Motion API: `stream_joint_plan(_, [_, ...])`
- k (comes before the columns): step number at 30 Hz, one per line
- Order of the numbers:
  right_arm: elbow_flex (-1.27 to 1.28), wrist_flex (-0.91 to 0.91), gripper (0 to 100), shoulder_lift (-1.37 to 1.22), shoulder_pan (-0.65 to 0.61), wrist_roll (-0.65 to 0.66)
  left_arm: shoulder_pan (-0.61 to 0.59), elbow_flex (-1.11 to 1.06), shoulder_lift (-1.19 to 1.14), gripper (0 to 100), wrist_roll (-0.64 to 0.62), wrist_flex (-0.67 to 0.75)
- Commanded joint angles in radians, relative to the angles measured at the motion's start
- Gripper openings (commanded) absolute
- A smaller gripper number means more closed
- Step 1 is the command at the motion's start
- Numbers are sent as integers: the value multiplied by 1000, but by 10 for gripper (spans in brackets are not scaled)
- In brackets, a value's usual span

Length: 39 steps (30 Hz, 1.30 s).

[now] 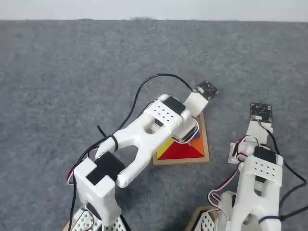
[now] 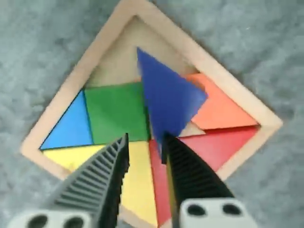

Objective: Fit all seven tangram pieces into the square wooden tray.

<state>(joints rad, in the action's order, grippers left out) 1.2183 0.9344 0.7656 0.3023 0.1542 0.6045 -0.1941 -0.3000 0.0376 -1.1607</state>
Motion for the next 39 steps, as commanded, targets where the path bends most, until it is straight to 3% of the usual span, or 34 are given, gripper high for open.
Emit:
stream_joint_plan(1, [-80,-16,74,21,85,25,44,4,9,108,6,21])
stream_joint_plan(7, [-78,-13,74,15,131,29,55,88,17,107,-49,23])
stream_joint_plan(16, [-78,-18,74,15,128,28,-41,134,44,107,-46,-55])
stream_joint_plan(20, [-78,-18,74,15,128,29,-94,50,141,107,-14,-71])
stream_joint_plan(26, [-78,-18,74,15,127,28,-75,-125,212,107,8,31])
stream_joint_plan(30, [-78,-18,74,15,127,28,-64,-145,178,107,3,80])
stream_joint_plan(39, [-78,-18,74,15,127,29,-63,36,-41,107,6,74])
